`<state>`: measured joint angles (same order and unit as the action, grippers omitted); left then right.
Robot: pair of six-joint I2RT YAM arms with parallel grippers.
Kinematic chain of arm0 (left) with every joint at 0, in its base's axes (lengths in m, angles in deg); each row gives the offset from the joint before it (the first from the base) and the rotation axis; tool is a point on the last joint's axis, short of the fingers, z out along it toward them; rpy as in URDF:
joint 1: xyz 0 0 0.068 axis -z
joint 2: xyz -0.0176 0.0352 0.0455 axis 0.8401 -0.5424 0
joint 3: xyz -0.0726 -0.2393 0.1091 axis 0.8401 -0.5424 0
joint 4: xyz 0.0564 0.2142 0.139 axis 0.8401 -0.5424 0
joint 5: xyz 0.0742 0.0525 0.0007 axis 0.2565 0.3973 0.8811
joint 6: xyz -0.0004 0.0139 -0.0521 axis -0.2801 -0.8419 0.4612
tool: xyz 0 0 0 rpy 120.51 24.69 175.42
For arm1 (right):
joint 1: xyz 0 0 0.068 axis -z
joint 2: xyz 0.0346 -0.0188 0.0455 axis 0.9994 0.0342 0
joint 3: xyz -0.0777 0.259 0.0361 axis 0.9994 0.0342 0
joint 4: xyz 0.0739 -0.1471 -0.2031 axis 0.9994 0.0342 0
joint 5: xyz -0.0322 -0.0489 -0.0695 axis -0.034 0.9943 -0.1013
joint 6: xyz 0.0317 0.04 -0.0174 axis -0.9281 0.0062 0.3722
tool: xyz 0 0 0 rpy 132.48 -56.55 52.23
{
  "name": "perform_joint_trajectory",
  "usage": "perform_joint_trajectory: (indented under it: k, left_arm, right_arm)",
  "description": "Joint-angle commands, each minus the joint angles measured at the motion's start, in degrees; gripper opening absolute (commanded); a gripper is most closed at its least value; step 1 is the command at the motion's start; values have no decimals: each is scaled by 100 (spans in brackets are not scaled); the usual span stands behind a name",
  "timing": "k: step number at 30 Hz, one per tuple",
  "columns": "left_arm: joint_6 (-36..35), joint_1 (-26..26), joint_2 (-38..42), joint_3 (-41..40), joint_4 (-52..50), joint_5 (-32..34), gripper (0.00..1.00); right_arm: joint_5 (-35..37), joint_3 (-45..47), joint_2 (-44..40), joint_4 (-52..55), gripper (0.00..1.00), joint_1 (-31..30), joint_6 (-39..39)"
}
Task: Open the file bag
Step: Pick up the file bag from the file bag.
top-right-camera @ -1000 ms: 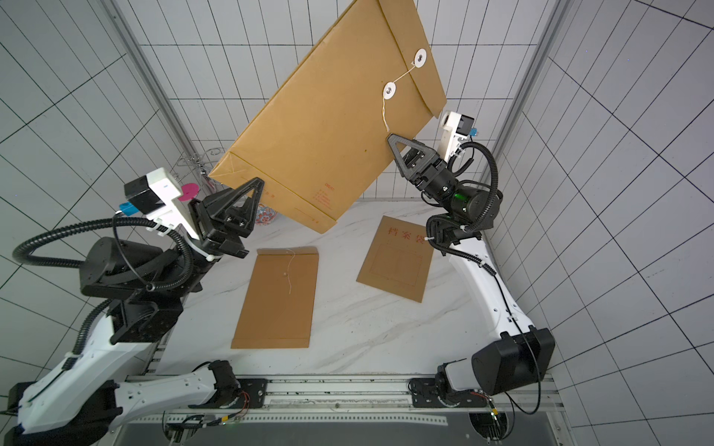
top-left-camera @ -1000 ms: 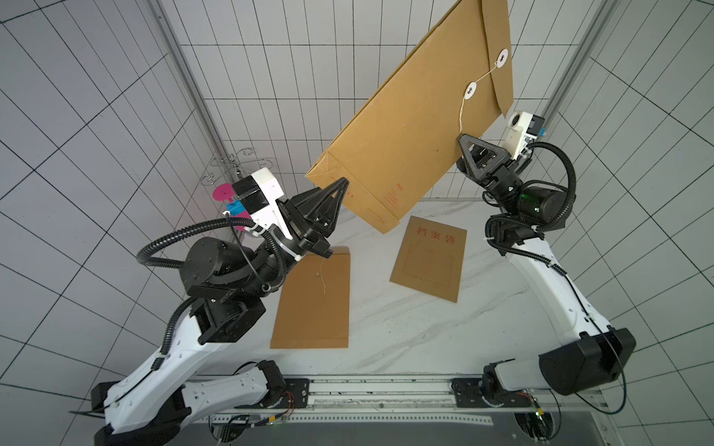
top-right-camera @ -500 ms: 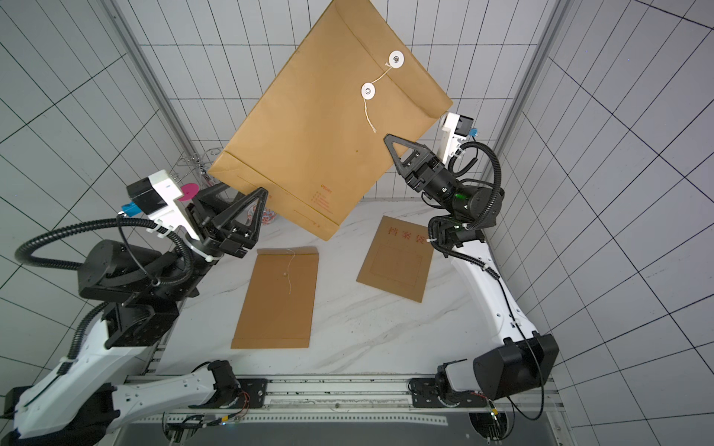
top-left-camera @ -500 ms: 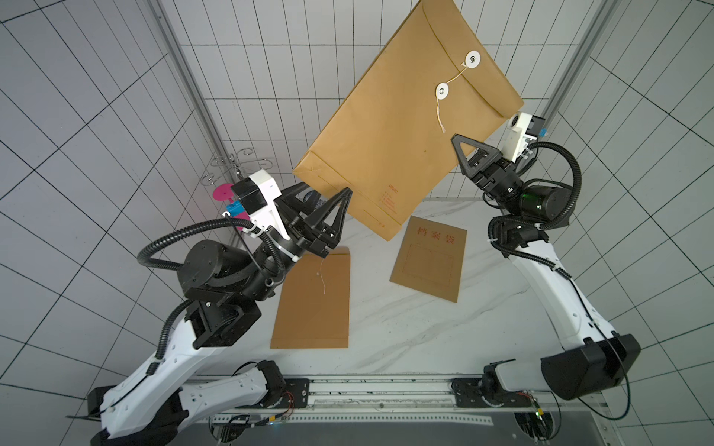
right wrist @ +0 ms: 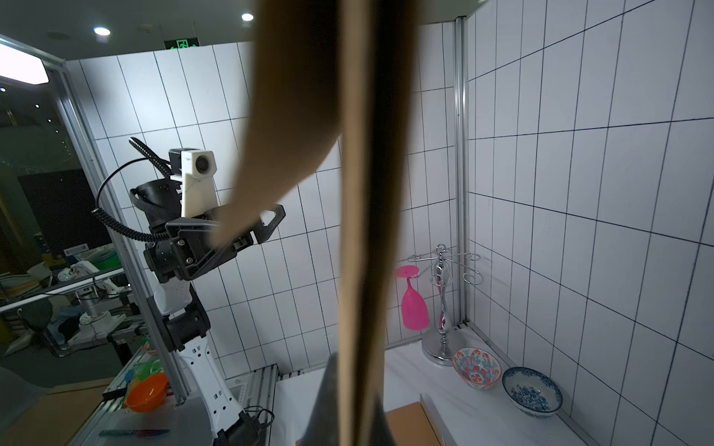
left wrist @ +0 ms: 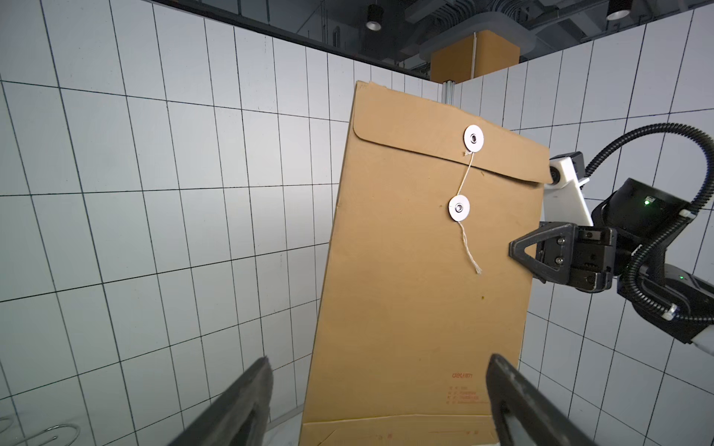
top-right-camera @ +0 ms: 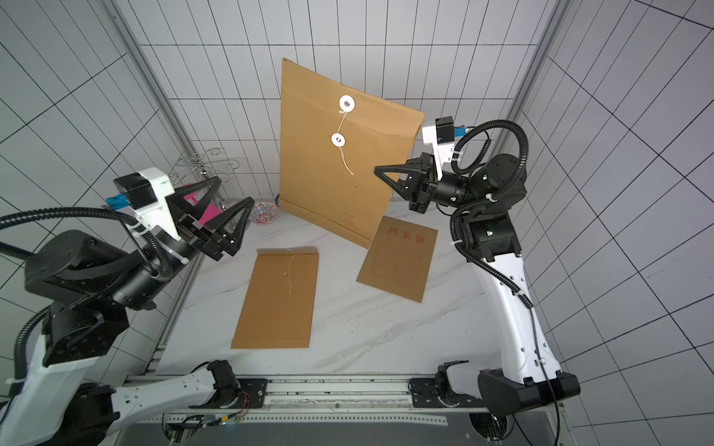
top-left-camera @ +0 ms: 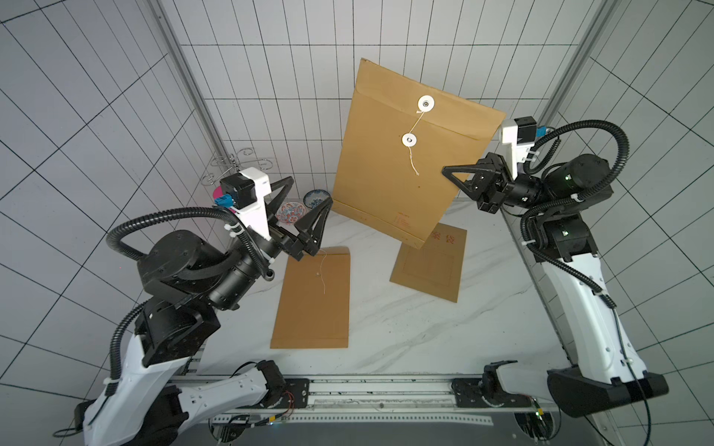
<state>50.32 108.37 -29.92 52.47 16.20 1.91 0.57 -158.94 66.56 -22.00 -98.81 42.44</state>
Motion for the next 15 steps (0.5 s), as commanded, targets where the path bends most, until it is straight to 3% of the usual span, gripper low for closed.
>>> perform_joint_trajectory:
  k: [1, 4, 11, 15]
  left_arm:
    - [-216, -89, -245, 235, -709, -233, 87]
    - [-33, -470, -450, 309, -706, -979, 87]
    - [1325, -2920, -750, -245, 603, -4600, 95]
    - [1520, -3197, -914, -481, 1258, -5439, 95]
  right_arm:
    - [-595, -438, 28, 715, 0, 122, 758]
    - [-741, -523, 93, 889, 0, 183, 837]
    - [-337, -853, 97, 2801, 0, 201, 2255]
    - [-164, -1044, 57, 3577, 0, 197, 2831]
